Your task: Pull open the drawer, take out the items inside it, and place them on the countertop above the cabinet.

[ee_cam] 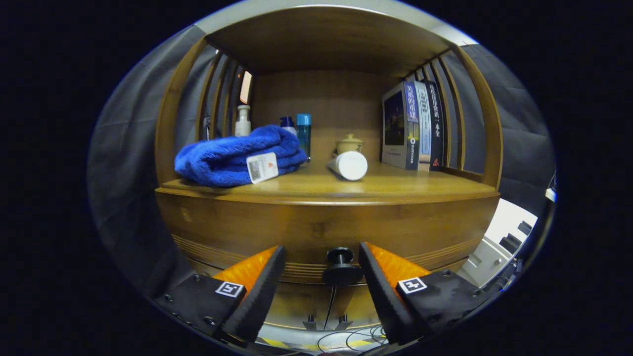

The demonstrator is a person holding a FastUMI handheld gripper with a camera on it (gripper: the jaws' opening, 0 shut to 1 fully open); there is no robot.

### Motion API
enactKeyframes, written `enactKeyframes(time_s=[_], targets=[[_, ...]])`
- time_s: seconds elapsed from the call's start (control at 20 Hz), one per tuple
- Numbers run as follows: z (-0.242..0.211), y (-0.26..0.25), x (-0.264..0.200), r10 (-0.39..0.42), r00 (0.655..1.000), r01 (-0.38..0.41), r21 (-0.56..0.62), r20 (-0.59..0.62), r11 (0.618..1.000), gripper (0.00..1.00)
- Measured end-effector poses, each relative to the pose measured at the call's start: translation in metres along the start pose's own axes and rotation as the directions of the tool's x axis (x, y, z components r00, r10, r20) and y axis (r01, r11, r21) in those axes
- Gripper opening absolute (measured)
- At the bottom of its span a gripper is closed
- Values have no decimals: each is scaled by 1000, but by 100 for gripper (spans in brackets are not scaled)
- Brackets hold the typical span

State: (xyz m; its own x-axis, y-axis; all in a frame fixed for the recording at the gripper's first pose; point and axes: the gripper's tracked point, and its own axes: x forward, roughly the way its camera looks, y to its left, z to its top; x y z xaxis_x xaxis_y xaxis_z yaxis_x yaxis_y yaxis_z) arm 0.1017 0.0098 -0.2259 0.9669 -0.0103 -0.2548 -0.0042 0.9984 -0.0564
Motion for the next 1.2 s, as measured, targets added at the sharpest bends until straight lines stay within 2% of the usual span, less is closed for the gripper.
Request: enactKeyframes(time_s=[0.2,0.55,0.75,0.95,1.2], targets=[[46,1,-35,39,997,-41,41,65,998,97],[141,-49,-103,39,982,-54,74,184,996,97],[165,-78,-132,-17,978,16,7,206,1000,97],[188,-76,-166,8,962,-18,33,275,999,97],[198,-71,-177,46,954,-70,73,295,995,96]])
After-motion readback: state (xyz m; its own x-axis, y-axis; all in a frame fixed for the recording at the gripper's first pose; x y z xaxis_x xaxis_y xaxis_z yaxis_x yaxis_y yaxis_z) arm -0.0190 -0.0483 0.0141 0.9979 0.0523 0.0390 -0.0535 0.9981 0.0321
